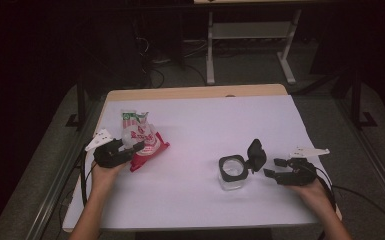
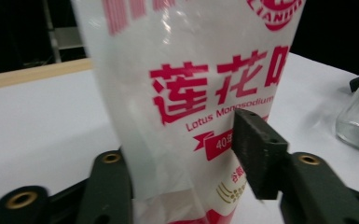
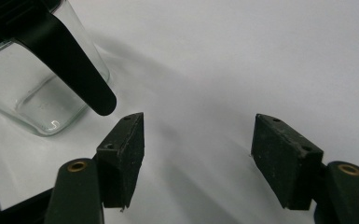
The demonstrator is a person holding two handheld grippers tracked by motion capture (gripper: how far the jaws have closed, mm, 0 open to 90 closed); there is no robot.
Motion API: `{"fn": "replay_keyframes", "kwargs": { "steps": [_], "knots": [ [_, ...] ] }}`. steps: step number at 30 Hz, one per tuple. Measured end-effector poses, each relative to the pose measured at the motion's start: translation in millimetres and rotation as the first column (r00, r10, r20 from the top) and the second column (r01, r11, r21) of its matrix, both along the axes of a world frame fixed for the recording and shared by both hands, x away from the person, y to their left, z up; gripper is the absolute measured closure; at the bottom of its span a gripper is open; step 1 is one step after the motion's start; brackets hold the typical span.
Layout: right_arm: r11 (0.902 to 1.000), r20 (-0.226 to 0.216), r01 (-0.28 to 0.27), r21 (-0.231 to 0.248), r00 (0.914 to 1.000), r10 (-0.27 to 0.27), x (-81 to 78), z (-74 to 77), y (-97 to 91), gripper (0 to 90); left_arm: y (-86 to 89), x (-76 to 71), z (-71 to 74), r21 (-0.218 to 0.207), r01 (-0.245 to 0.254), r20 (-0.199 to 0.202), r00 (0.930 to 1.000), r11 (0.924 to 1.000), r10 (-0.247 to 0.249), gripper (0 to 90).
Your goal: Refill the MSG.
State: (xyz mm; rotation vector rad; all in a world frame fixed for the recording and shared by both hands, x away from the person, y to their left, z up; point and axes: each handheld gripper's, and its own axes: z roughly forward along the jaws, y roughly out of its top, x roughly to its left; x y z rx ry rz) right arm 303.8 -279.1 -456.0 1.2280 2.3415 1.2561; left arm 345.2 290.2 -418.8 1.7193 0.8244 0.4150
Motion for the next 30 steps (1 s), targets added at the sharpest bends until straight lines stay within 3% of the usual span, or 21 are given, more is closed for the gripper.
{"fn": "replay_keyframes", "kwargs": {
  "steps": [5, 10, 15, 23, 27, 30],
  "knots": [
    [1.0, 0.001, 0.0, -0.003, 1.0, 0.0, 0.1, -0.2, 0.5, 34.0, 3.7, 3.8, -1.2, -0.022, 0.022, -0.008, 0.9997, 0.9995, -0.023, 54.1],
    [1.0, -0.005, 0.005, -0.003, 1.0, -0.005, -0.1, -0.2, 0.8, 34.0, 6.5, 3.7, -0.9, -0.034, 0.055, 0.006, 0.9985, 0.9979, -0.055, 75.6],
    [1.0, -0.008, 0.004, -0.003, 1.0, -0.004, -0.1, -0.1, 1.1, 34.1, 1.5, 2.2, 0.1, 0.0, 0.088, 0.012, 0.9961, 0.9961, -0.088, 89.1],
    [1.0, 0.006, -0.003, 0.0, 1.0, 0.003, 0.5, -0.4, 0.2, 34.1, 2.2, 2.8, 1.5, -0.034, 0.082, -0.014, 0.9965, 0.996, -0.083, 90.0],
    [1.0, 0.001, -0.004, 0.001, 1.0, 0.004, -0.2, 0.2, 0.2, 34.0, 2.7, 2.7, 2.3, -0.062, 0.099, -0.035, 0.9943, 0.9932, -0.101, 90.0],
    [1.0, 0.001, -0.004, 0.002, 1.0, 0.004, -0.5, 0.8, 0.0, 34.0, 1.6, 0.8, 4.5, -0.07, 0.11, -0.028, 0.9932, 0.9915, -0.113, 90.0]
  ]
}}
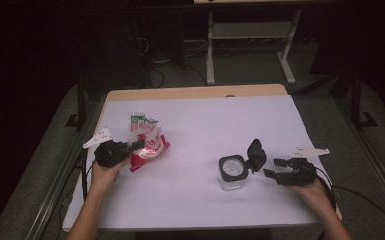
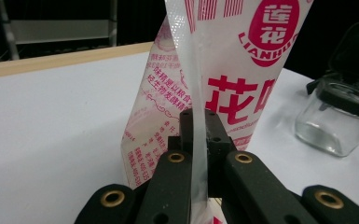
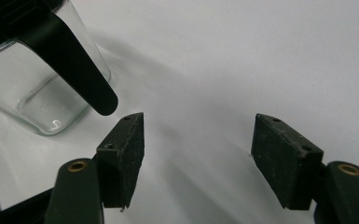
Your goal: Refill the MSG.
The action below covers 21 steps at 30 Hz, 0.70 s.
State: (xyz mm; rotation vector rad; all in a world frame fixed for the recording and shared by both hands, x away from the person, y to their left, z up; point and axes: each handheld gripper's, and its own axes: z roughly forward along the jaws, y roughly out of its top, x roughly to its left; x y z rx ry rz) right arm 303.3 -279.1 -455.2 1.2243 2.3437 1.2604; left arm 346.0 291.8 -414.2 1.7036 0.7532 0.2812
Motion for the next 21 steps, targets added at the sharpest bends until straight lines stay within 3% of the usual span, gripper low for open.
{"fn": "replay_keyframes", "kwargs": {
  "steps": [4, 9, 16, 21],
  "knots": [
    [1.0, 0.004, 0.002, 0.005, 1.0, -0.002, -1.5, 2.7, -0.4, 34.0, 0.0, -1.4, 3.7, -0.044, 0.005, 0.004, 1.0, 0.999, -0.005, 90.0],
    [0.9999, 0.023, -0.006, 0.008, 0.9997, 0.006, -3.7, 7.3, 0.1, 34.0, 2.7, -4.0, 8.8, -0.064, -0.004, 0.003, 1.0, 0.9979, 0.004, 90.0],
    [0.9997, 0.027, -0.026, 0.006, 0.9993, 0.026, -10.7, 11.4, 3.6, 34.0, -5.8, -10.1, 29.6, -0.001, 0.018, 0.011, 0.9998, 0.9998, -0.018, 90.0],
    [0.9998, 0.036, -0.018, 0.007, 0.9992, 0.018, -20.5, 18.9, 2.9, 34.0, -8.6, -13.8, 36.0, -0.013, 0.037, 0.015, 0.9992, 0.9992, -0.036, 90.0]
  ]
}}
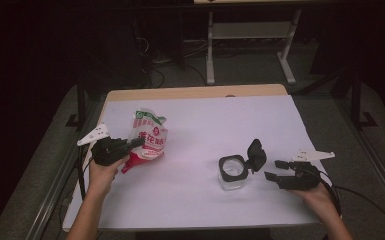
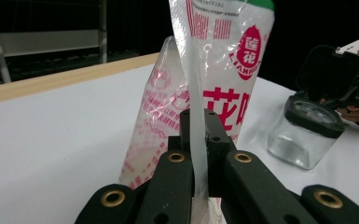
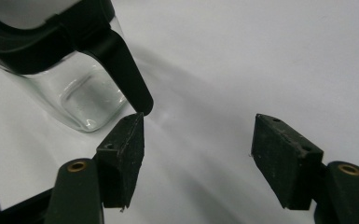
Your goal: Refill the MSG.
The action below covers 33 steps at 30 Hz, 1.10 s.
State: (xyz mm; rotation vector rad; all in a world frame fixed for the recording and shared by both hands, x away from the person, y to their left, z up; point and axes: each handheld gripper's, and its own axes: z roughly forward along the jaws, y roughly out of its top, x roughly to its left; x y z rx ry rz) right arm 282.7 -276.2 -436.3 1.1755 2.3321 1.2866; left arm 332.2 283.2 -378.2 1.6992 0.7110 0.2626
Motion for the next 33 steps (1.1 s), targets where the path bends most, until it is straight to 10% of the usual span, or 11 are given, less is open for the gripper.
{"fn": "replay_keyframes", "kwargs": {
  "steps": [21, 33],
  "knots": [
    [0.9993, 0.023, -0.028, 0.025, 0.9994, 0.027, -36.5, 10.9, 2.0, 40.1, -21.2, -11.1, 21.2, -0.02, 0.064, 0.0, 0.9979, 0.9978, -0.064, 90.0],
    [0.992, 0.03, -0.126, -0.007, 0.9916, 0.126, -47.3, 16.9, 12.6, 89.6, -39.7, -14.8, 36.6, -0.045, 0.14, 0.015, 0.9901, 0.9891, -0.139, 90.0]
  ]
}}
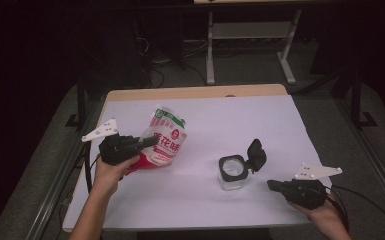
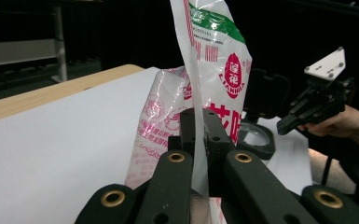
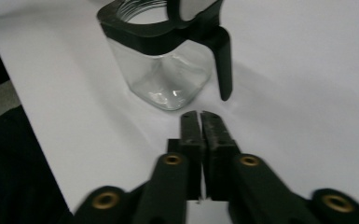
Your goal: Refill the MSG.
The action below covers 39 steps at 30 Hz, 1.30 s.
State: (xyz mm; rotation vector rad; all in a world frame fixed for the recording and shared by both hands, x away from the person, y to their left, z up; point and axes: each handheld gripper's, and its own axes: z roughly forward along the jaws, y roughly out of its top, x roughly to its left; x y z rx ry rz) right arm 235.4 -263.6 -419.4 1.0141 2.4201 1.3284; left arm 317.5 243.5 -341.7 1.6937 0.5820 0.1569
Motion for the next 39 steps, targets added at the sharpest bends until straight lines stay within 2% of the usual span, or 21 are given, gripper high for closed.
{"fn": "replay_keyframes", "kwargs": {
  "steps": [5, 9, 14, 17, 29, 35, 39],
  "knots": [
    [0.9982, 0.01, -0.06, 0.003, 0.9981, 0.06, -3.6, 5.0, 10.2, 89.8, -7.3, -0.2, 3.5, -0.002, 0.04, -0.01, 0.9991, 0.9992, -0.04, 90.0],
    [0.9944, 0.006, -0.104, 0.019, 0.9945, 0.104, -7.3, 7.2, 24.1, 89.8, -13.3, 0.0, 6.5, -0.017, 0.052, -0.026, 0.9983, 0.9985, -0.052, 90.0],
    [0.9871, 0.038, -0.153, 0.048, 0.9878, 0.151, -10.1, 13.9, 41.4, 89.8, -20.2, 0.1, 11.2, -0.016, 0.082, -0.022, 0.9963, 0.9965, -0.083, 90.0],
    [0.9833, 0.058, -0.175, 0.051, 0.9834, 0.172, -10.0, 18.0, 53.3, 89.8, -23.6, 0.2, 12.8, -0.035, 0.09, -0.033, 0.9952, 0.9953, -0.092, 90.0],
    [0.9757, 0.102, -0.214, 0.048, 0.9727, 0.208, 5.4, 24.3, 101.8, 89.9, -32.7, -4.9, 18.5, -0.021, 0.108, -0.041, 0.9932, 0.994, -0.108, 90.0],
    [0.9809, 0.124, -0.191, 0.038, 0.9749, 0.185, 20.1, 27.4, 125.1, 90.0, -37.5, -7.1, 21.6, -0.019, 0.131, -0.037, 0.9906, 0.9912, -0.132, 90.0],
    [0.9829, 0.119, -0.183, 0.021, 0.9766, 0.18, 29.7, 26.8, 141.8, 89.9, -40.0, -8.0, 23.9, -0.024, 0.152, -0.037, 0.9875, 0.9881, -0.153, 90.0]
  ]
}}
